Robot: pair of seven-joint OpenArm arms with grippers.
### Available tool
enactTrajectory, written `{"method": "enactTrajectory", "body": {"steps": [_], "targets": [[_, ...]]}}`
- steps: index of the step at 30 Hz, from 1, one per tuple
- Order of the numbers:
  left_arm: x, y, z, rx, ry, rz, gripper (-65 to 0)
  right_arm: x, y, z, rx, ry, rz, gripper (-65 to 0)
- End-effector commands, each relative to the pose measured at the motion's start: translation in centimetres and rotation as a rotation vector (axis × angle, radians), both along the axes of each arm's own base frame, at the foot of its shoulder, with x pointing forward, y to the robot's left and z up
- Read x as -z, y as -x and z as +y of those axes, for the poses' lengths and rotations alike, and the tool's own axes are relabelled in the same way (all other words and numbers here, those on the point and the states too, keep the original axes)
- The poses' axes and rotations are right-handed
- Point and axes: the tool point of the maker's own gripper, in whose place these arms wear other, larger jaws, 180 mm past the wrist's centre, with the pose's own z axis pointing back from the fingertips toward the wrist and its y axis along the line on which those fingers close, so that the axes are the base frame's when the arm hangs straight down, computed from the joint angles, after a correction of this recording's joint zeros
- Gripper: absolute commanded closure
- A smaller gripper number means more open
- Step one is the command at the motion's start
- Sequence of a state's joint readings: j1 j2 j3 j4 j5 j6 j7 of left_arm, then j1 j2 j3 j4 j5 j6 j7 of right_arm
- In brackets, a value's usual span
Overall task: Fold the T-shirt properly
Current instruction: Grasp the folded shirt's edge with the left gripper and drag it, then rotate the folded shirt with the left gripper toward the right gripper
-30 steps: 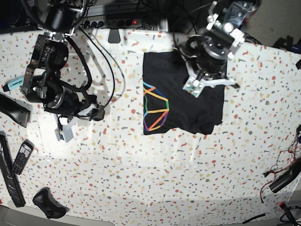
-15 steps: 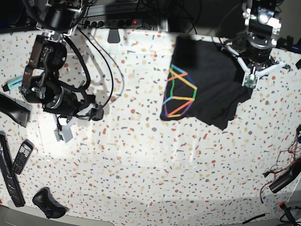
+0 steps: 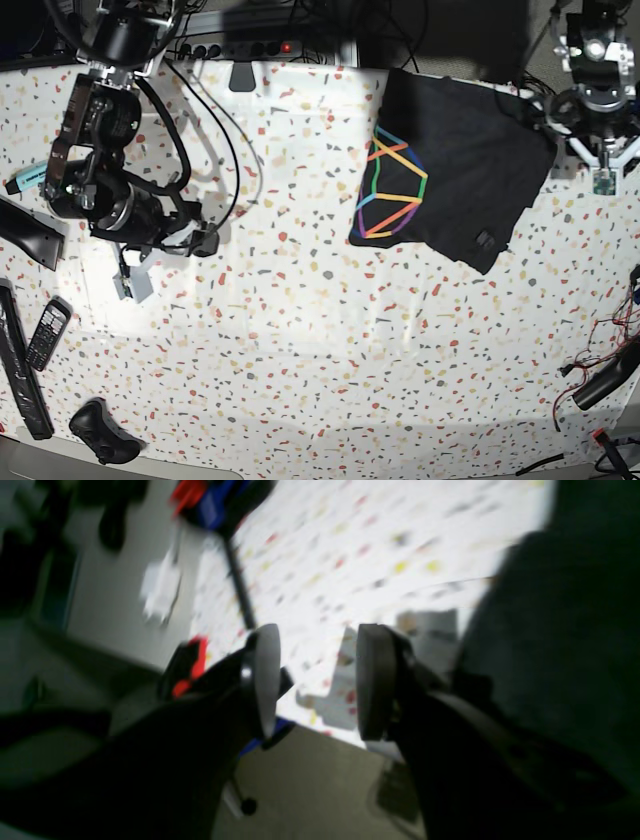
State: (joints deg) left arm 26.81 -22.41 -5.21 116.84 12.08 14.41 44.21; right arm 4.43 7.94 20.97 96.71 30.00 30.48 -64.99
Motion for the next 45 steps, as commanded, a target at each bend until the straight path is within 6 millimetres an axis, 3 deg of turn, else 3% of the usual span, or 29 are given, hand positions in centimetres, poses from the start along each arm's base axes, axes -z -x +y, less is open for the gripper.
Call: {"method": "enactTrajectory", "body": {"steps": [1,3,6,10,13,18,25,31,40,42,45], "targets": [[-0.8,-0.3,0.1,0.002,0.014,-0.033,-17.7,-2.1,-1.1,0.5,-0.016,-0.037,-0.076,-25.0],[0.0,-0.2,-0.5,-0.007,0.115,-0.025,-10.7,-2.9,-1.1,1.8,-0.058,-0.099,-0.108,-24.7],[1.3,0.2,-1.9,0.002,0.228,0.004,0.0,-3.3,-0.9,3.4,-0.113,-0.128,-0.120,-19.1],[4.1,1.3,-1.8,-0.006,0.266,0.092,0.0,-2.8,-0.7,5.1,-0.168,-0.114,-0.104,-10.9],[7.0,2.4,-1.5,-0.030,0.318,0.160,0.0,-2.7,-0.5,6.1,-0.201,-0.115,-0.099,-9.3],[10.7,2.6,-4.5,0.043,0.473,0.238,0.0,-2.5,-0.1,7.5,-0.246,-0.113,-0.089,-9.3],[10.0,-3.4,-8.8,0.176,0.626,0.140,0.0,-2.4,0.0,7.8,-0.257,-0.112,-0.086,-9.3],[11.7,-7.7,-11.3,0.247,0.713,0.160,0.0,-2.0,-0.1,7.4,-0.250,-0.082,-0.079,-7.3],[10.7,-13.3,-18.0,0.464,0.754,0.157,0.0,-1.5,-0.1,6.9,-0.239,-0.040,-0.067,-5.4],[10.0,-14.2,-18.2,0.477,0.728,0.147,0.0,-1.5,-0.2,6.8,-0.237,-0.039,-0.071,-3.8],[8.5,-15.2,-16.9,0.458,0.700,0.110,0.0,-1.4,-0.8,6.4,-0.212,-0.012,-0.098,0.0]]}}
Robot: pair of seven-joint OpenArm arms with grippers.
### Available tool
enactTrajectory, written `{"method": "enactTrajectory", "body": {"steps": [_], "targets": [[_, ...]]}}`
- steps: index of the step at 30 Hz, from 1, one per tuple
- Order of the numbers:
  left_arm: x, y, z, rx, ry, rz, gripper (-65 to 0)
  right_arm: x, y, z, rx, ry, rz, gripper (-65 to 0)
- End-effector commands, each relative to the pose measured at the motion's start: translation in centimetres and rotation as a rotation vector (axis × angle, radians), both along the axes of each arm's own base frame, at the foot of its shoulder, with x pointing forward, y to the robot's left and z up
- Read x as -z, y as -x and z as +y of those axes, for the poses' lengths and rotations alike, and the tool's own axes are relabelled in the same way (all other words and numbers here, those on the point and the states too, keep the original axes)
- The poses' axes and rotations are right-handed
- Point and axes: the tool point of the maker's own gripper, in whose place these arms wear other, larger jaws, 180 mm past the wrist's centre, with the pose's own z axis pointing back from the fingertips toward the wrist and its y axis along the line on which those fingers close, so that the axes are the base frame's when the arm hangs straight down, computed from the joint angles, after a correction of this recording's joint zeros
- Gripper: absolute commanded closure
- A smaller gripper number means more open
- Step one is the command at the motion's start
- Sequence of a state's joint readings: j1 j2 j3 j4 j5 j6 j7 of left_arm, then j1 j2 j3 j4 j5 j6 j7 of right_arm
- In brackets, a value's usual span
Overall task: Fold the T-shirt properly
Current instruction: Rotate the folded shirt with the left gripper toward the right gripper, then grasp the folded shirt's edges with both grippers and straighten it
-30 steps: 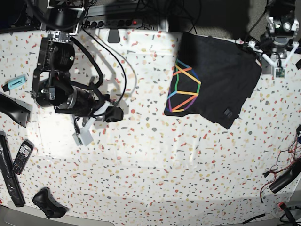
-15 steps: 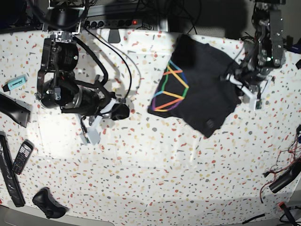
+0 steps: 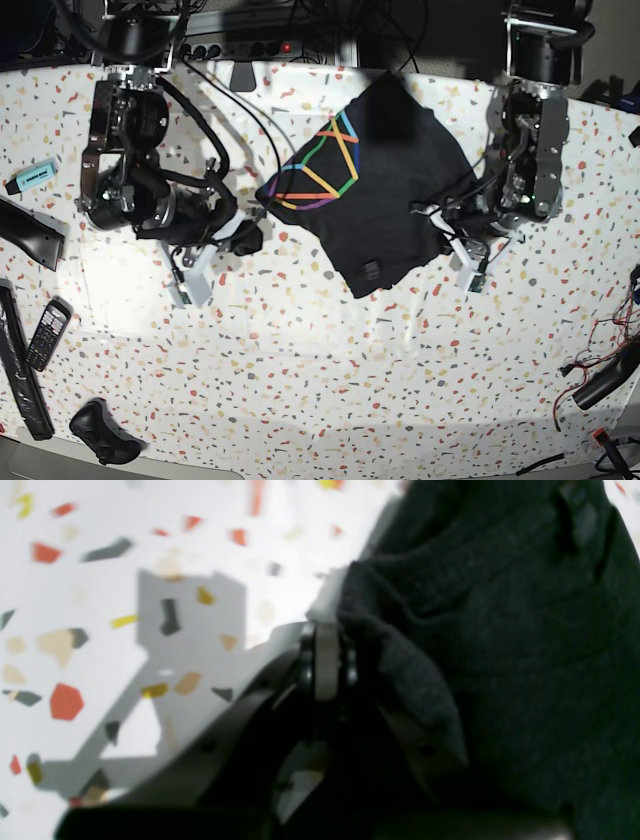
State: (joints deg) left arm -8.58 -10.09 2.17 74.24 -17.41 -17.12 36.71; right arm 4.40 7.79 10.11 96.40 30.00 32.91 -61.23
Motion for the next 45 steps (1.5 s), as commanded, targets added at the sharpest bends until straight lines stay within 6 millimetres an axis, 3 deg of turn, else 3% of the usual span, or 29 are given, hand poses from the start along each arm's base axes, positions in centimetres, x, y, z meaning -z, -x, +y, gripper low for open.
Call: {"method": "enactTrajectory", "body": {"steps": [1,7,10,12,15,19,25,35,39,45], "targets": [[-2.1,-1.3,1.1,-0.003,-0.011,-0.063,0.0,-1.3,-1.2,0.1,-0.001,-0.010,-0.061,0.0],[-5.0,0.1,5.5,-0.037,-0.040,-0.086,0.0,0.4,-1.3,1.6,-0.057,0.107,-0.080,0.0],[-4.2,2.9,6.9,-0.026,-0.063,-0.028,0.0,1.6,-1.5,2.9,-0.095,0.150,-0.105,0.0],[-2.6,5.3,7.0,-0.014,-0.070,0.032,0.0,2.8,-1.5,3.3,-0.107,0.170,-0.099,0.0],[-0.4,8.6,6.0,0.001,-0.043,0.096,0.0,4.9,-1.8,2.3,-0.061,0.201,-0.061,0.0],[0.8,10.7,3.4,0.019,0.033,0.110,0.0,7.7,-0.3,1.9,-0.083,0.227,0.045,0.0],[-0.8,8.3,-0.1,0.014,0.128,0.025,0.0,8.5,3.2,3.8,-0.140,0.174,0.069,0.0],[-4.3,3.6,-0.1,0.015,0.099,-0.122,0.0,7.1,8.1,5.1,-0.161,0.149,0.041,0.0],[-4.6,2.9,0.5,0.020,0.039,-0.143,0.0,6.2,8.5,5.1,-0.149,0.148,0.021,0.0],[-4.4,3.0,4.6,-0.048,-0.068,-0.128,0.0,2.9,7.1,1.4,-0.021,0.168,-0.050,0.0]]}}
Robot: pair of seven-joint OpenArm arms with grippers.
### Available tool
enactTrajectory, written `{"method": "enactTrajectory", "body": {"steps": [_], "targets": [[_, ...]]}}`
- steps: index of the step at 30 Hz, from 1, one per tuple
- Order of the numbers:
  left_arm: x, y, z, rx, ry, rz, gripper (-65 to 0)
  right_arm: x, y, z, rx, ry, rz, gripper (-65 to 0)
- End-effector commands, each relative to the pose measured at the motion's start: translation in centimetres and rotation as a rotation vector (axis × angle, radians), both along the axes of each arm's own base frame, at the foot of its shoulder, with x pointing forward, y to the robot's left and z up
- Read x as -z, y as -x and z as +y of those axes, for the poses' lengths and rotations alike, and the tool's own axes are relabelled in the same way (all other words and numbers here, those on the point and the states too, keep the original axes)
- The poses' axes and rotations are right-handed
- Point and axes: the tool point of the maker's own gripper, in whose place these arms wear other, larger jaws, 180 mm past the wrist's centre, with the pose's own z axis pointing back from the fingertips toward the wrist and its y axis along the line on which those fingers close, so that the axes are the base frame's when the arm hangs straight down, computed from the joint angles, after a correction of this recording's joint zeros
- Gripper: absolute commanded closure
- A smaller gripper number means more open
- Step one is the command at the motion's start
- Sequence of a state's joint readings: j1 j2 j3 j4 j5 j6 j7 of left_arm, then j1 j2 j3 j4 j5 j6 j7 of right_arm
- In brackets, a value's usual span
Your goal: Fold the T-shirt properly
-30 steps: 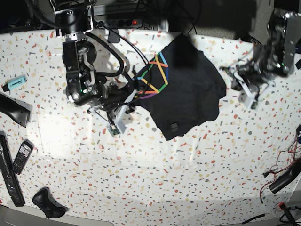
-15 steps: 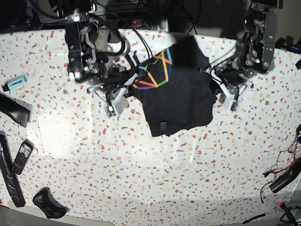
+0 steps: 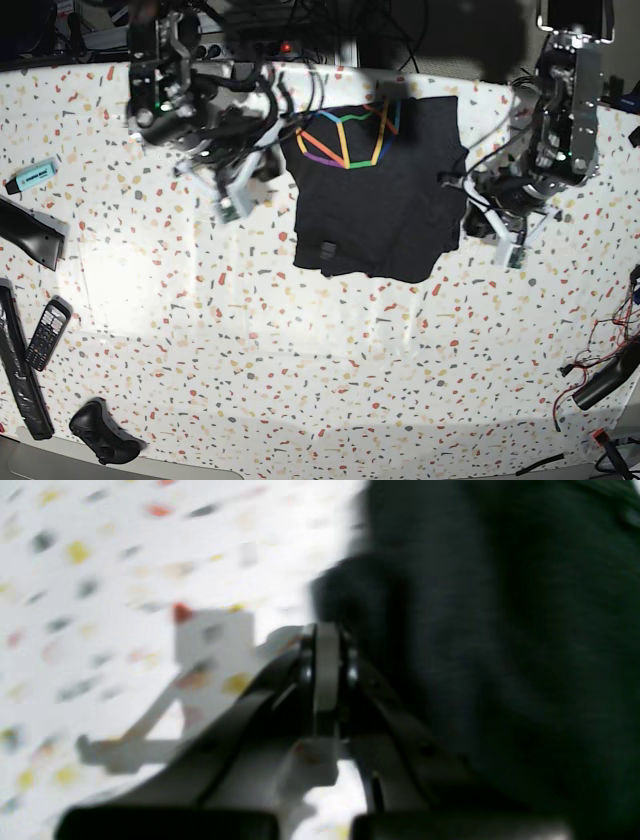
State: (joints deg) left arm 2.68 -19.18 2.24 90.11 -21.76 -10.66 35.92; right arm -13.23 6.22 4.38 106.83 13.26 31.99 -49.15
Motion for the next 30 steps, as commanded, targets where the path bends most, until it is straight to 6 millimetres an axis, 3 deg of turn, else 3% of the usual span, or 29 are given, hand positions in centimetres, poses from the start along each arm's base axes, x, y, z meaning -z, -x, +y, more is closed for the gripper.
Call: {"method": "enactTrajectory", "body": {"steps": [1,7,18,21,25,30], "targets": [[-1.6,-0.5,0.6,0.006,-0.003,-0.050,0.0,-1.2,-0.2,-0.6,0.015,-0.008,-0.033,0.0],[-2.2,3.7,2.1,-0.004,-0.050,-0.020,0.0,-1.8,3.0,-5.5,0.148,0.040,-0.017,0.0],[-0.4,16.6,7.5,-0.106,-0.137,0.192,0.0,-1.6,16.2,-10.5,0.368,0.036,0.234,0.0],[1.0,20.6,8.2,-0.098,-0.153,0.294,0.0,-1.0,19.6,-11.6,0.433,0.062,0.322,0.0],[3.5,25.7,8.8,-0.129,-0.137,0.440,0.0,-0.4,22.3,-11.9,0.456,0.071,0.395,0.0],[9.0,30.6,9.7,-0.200,-0.063,0.572,0.0,2.9,24.6,-13.0,0.511,0.039,0.486,0.0]]}}
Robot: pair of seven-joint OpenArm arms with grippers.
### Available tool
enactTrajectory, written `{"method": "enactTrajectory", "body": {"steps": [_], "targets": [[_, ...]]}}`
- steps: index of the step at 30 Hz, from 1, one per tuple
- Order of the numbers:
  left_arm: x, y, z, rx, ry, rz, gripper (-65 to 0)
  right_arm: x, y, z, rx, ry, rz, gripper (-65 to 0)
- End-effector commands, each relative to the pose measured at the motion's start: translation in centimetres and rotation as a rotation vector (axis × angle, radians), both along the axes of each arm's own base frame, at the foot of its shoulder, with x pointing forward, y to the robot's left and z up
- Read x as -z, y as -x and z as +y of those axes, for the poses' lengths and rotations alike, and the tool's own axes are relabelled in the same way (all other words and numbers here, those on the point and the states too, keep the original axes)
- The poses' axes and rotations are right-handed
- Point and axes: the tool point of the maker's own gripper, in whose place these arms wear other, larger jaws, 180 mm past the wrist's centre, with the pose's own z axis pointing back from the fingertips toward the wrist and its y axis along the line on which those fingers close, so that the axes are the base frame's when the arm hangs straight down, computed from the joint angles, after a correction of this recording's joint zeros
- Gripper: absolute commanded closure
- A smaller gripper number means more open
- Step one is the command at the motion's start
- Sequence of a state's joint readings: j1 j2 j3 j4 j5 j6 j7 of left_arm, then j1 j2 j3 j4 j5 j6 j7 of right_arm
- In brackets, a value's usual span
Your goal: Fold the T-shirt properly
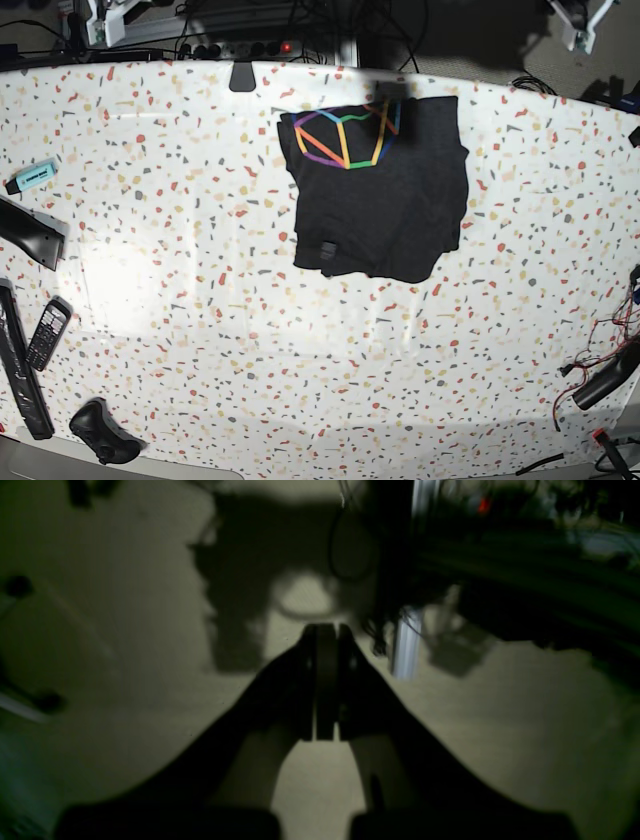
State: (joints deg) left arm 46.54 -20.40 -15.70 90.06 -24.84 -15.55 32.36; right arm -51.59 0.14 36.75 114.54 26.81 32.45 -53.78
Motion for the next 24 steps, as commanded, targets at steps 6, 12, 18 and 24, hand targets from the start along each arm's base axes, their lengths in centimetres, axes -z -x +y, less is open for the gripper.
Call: {"method": "enactTrajectory", "body": {"steps": [6,12,18,24], "targets": [[7.0,4.0,0.0,-0.165,0.097,0.125,0.0,7.2,1.6,-4.4,0.130,-0.049,0.127,0.0],[12.0,5.8,-0.6,-0.264,0.089,0.180,0.0,13.9,2.6,-10.3,0.339,-0.080,0.235,0.0],[14.2,3.8,-3.5,-0.256,0.113,0.169,0.0,17.2,2.1,-13.2,0.367,-0.032,0.332,0.0],[15.1,1.5,-6.9,-0.242,0.143,0.170,0.0,19.1,-0.2,-10.6,0.244,0.009,0.416,0.0]]}}
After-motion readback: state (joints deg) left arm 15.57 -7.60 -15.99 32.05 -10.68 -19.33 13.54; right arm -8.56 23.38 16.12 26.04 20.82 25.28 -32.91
